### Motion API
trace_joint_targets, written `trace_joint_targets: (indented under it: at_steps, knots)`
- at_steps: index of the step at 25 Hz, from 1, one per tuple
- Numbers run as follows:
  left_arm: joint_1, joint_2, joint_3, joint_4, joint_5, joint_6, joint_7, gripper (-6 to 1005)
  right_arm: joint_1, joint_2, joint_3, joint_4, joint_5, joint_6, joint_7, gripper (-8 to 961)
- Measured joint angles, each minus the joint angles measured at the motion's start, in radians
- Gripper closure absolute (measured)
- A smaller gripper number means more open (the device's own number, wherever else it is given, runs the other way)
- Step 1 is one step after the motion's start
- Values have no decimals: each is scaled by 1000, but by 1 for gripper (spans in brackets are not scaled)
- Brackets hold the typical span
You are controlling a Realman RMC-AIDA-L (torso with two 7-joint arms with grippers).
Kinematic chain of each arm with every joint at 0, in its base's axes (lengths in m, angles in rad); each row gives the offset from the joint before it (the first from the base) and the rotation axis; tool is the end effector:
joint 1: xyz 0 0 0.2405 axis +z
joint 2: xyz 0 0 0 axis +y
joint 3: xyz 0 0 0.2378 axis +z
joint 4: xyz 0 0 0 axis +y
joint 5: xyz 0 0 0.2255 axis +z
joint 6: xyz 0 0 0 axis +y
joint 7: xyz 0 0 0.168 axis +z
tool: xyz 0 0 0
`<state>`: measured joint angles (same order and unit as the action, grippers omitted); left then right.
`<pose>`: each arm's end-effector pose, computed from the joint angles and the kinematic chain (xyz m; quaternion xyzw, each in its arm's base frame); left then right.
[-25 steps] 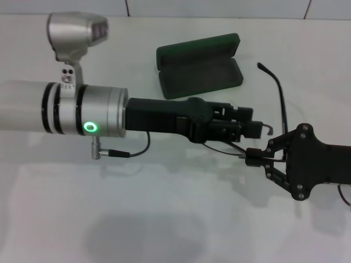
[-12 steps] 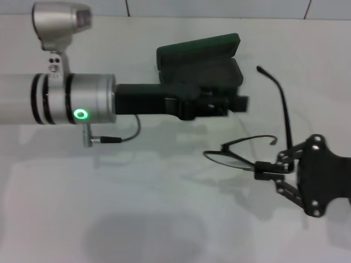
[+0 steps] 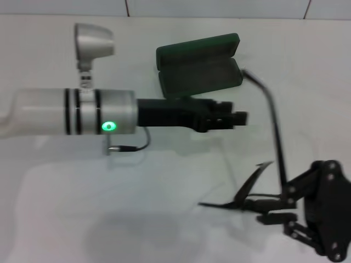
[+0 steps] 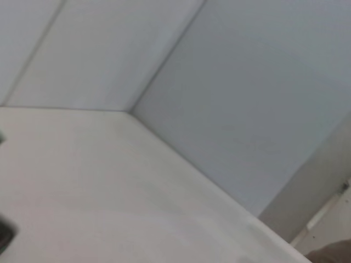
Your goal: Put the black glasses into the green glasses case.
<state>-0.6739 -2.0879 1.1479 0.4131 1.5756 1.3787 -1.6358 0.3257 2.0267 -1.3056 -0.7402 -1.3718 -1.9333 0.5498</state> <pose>-0.1795 0.3498 -0.0879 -0.8982 -0.3363 -0.2831 0.0027 0.1869 0.2431 -0.0106 -0.8712 -0.2553 0.4150 0.0609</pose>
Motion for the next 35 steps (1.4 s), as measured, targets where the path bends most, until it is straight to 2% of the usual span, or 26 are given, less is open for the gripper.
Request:
trace_joint_targets:
  at_steps: [1,2,5,9,14,25,29,33,35]
  knots:
    - [0,0,0,0,0,0,0,424,53,1,-48,70,29,0,2,901]
    - [-14,-9,1,-10,-16,-1,25,424,71,0,-58,96,38,0,2,901]
    - [-32,-10,2,-57,-142,34,109,425,159,0,-93,230,56,3,2,901]
    - [-19,-8,3,-65,-211,132,192,425,224,1,-105,359,57,59,1,901]
    - [-6,-5,3,-59,-206,236,253,425,201,2,-99,383,90,121,0,901]
    - [-21,-4,83,-57,-193,246,269,425,176,-2,-97,385,120,166,-2,900]
    - [-22,-5,82,-57,-195,245,270,426,170,-2,-98,381,120,172,-2,900]
    - [-11,-4,37,-58,-204,229,284,426,170,-4,-98,380,116,179,-2,900]
    - [6,-5,-29,-63,-205,212,298,426,170,-6,-98,379,115,190,-4,900]
